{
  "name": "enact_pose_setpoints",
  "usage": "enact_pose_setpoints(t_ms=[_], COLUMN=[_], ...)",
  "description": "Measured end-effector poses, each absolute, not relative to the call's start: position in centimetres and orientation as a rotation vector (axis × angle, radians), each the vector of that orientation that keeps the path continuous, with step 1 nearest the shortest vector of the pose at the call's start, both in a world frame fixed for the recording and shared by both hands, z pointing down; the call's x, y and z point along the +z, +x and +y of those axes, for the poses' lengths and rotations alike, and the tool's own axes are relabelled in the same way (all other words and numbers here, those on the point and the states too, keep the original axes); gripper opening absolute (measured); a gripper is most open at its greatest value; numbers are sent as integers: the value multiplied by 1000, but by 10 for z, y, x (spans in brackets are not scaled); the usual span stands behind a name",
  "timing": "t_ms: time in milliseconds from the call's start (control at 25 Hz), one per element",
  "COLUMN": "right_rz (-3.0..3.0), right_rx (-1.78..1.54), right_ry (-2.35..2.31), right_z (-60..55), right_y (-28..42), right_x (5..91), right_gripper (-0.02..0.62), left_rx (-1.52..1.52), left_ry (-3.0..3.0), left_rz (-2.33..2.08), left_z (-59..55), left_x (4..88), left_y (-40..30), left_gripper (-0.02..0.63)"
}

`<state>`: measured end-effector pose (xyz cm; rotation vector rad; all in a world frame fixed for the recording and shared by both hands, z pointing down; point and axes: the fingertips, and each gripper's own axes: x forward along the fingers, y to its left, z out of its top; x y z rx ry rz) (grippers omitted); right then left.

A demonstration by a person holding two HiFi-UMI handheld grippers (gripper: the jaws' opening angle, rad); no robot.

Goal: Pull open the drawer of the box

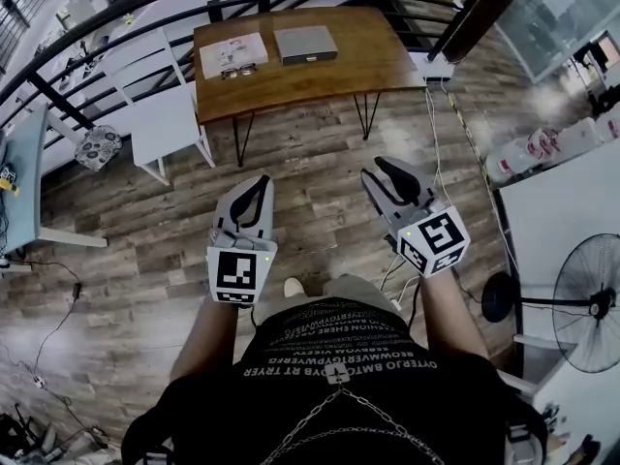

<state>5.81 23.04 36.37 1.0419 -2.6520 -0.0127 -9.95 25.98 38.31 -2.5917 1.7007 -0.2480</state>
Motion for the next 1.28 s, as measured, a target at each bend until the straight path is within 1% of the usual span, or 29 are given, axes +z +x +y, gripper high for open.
enact_pose_setpoints(t_ms=[160, 440, 720, 1280], right_rz=[-2659, -2623, -2641, -2703], right_rx=[-19, 39, 16, -23], right_ry=[1062, 1084, 1108, 1009], right_z=[235, 227, 191, 106], right_y=[63, 80, 87, 77], right_x=[364, 393, 391, 378], right_gripper=[117, 115, 114, 114], left_rx=[-265, -288, -306, -300], left_ry=[-2578, -2619, -2612, -2533], left_rz=[1697, 1748, 1722, 1822], left_z=[266, 260, 232, 154], left_x=[379, 395, 393, 382], left_y=[-99, -96, -83, -90], left_gripper=[5, 5, 5, 5])
